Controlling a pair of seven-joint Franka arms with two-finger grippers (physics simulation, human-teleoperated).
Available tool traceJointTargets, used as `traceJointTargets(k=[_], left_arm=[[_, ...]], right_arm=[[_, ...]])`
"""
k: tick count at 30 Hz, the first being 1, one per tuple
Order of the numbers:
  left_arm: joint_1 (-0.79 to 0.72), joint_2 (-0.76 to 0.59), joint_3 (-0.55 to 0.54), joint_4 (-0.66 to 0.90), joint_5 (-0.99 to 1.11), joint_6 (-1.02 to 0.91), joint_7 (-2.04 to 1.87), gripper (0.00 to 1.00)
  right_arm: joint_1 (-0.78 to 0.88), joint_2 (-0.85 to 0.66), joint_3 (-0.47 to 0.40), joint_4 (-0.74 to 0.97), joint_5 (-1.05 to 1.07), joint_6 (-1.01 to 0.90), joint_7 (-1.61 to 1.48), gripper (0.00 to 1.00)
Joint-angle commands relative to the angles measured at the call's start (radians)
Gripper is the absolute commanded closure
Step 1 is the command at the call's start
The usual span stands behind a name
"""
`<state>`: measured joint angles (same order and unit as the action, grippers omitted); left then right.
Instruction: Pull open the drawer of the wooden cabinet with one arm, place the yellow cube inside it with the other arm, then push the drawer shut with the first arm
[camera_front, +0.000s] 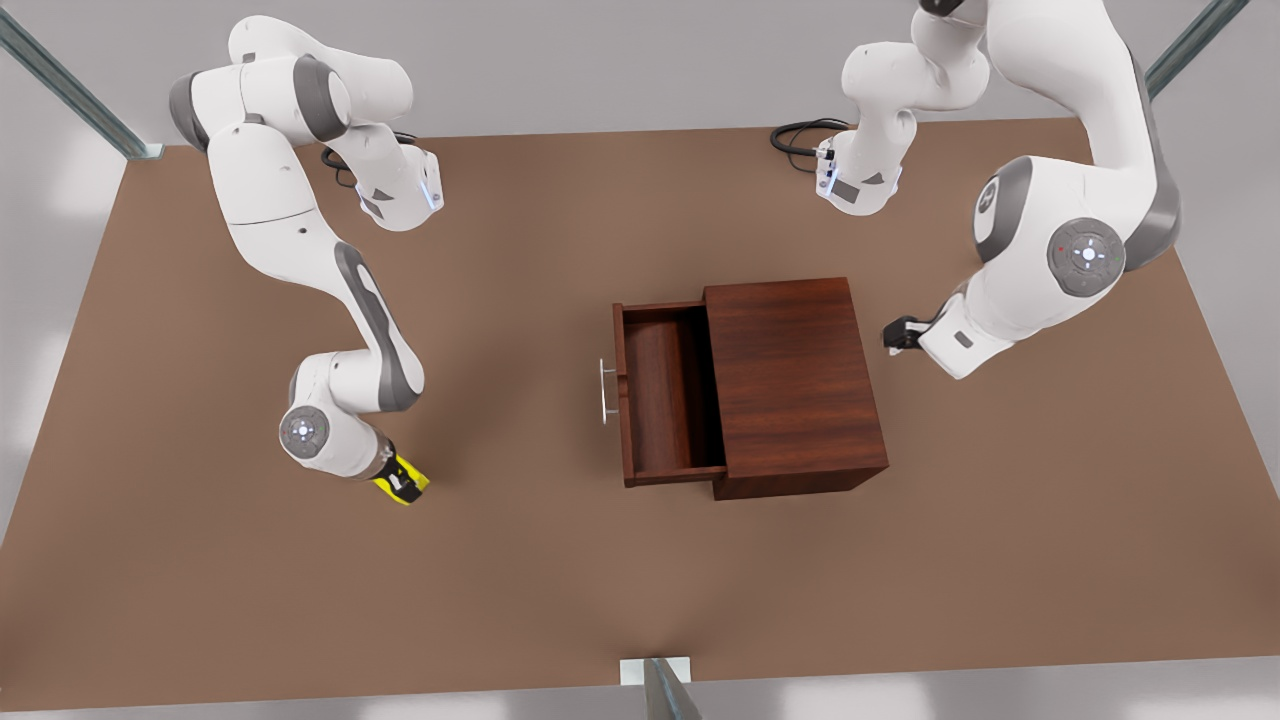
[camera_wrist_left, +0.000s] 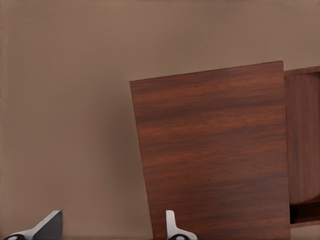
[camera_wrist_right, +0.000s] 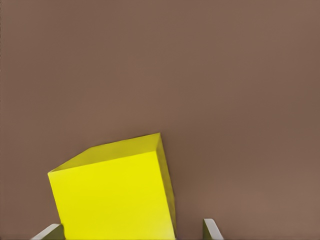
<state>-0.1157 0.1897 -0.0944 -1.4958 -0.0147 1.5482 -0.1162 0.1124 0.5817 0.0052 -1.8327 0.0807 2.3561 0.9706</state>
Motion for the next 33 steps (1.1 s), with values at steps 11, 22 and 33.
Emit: traceJointTargets(k=[11, 22, 33], left_arm=[[0.028, -0.016, 0.010, -0.023, -0.001, 0.066, 0.101, 0.00], [0.028, -0.022, 0.008, -0.026, 0.001, 0.061, 0.096, 0.00], [0.025, -0.022, 0.007, -0.024, 0.001, 0.061, 0.092, 0.00]], right_arm=[[0.000, 0.000, 0.009, 0.003, -0.001, 0.012, 0.036, 0.00], [0.004, 0.076, 0.010, 0.013, -0.039, 0.091, 0.037, 0.00], [-0.008, 0.092, 0.009, 0.049, -0.039, 0.089, 0.030, 0.00]])
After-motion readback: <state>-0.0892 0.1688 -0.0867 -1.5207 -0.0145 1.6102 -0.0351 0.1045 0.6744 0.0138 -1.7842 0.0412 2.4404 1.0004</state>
